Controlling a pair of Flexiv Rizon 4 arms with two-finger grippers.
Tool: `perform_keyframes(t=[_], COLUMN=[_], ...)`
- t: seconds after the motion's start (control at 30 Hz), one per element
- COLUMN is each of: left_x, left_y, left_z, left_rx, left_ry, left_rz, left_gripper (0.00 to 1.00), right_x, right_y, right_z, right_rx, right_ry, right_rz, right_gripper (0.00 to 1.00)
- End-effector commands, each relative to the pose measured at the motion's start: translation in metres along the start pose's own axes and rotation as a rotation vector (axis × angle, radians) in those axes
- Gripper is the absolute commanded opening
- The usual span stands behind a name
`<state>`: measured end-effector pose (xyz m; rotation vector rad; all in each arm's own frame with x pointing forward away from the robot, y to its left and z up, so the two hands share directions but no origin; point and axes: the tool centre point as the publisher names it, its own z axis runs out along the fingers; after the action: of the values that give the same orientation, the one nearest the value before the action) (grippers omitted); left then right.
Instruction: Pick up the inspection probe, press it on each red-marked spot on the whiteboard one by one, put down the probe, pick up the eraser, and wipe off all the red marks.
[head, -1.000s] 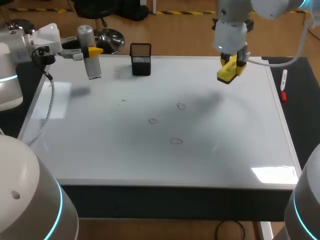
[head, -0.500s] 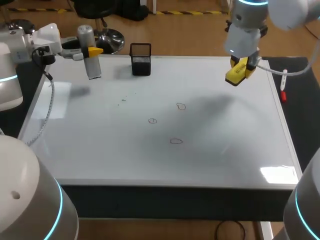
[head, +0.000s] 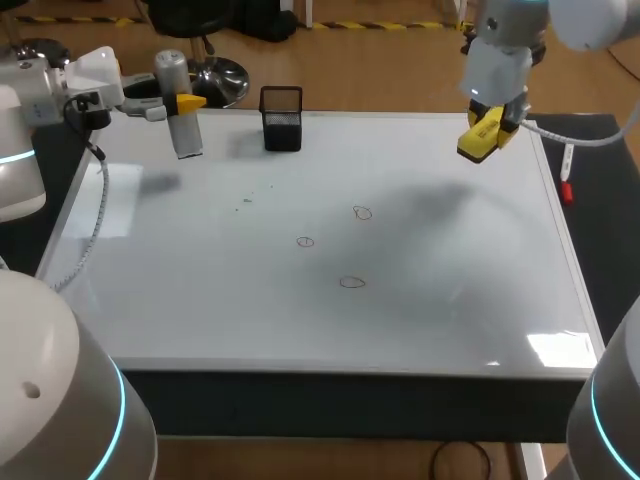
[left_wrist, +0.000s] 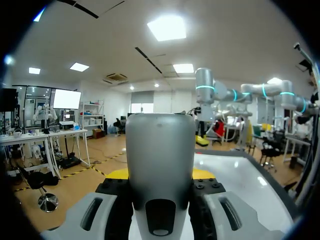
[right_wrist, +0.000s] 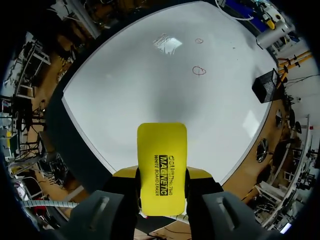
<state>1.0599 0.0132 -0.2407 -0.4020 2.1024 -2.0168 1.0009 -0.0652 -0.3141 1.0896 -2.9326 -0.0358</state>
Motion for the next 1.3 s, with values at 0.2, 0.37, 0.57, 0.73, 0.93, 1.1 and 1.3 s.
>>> perform_keyframes(t=[0.2,0.37,0.57,0.73,0.93,1.1,1.3], left_x=[0.001,0.001,0.001,0.001,0.009,0.033,0.074], left_y=[-0.001,-0.001,-0.001,-0.001,-0.004,-0.012,-0.022], left_z=[0.000,0.000,0.000,0.000,0.002,0.009,0.026], left_rx=[0.001,0.001,0.001,0.001,-0.008,0.008,0.023], left_ry=[-0.004,-0.004,-0.004,-0.004,-0.009,0.024,0.082], left_rz=[0.002,0.002,0.002,0.002,0.028,0.044,0.058], left_gripper=[0.00,0.00,0.00,0.00,0.00,0.00,0.00], right_x=[-0.004,-0.004,-0.004,-0.004,-0.004,-0.004,-0.004], right_y=[-0.002,-0.002,-0.002,-0.002,-0.002,-0.002,-0.002], right_z=[-0.002,-0.002,-0.002,-0.002,-0.002,-0.002,-0.002], right_rx=[-0.001,-0.001,-0.001,-0.001,-0.001,-0.001,-0.001], right_ry=[0.016,0.016,0.016,0.016,0.016,0.016,0.016], right_rz=[0.000,0.000,0.000,0.000,0.000,0.000,0.000], right_gripper=[0.00,0.00,0.00,0.00,0.00,0.00,0.00])
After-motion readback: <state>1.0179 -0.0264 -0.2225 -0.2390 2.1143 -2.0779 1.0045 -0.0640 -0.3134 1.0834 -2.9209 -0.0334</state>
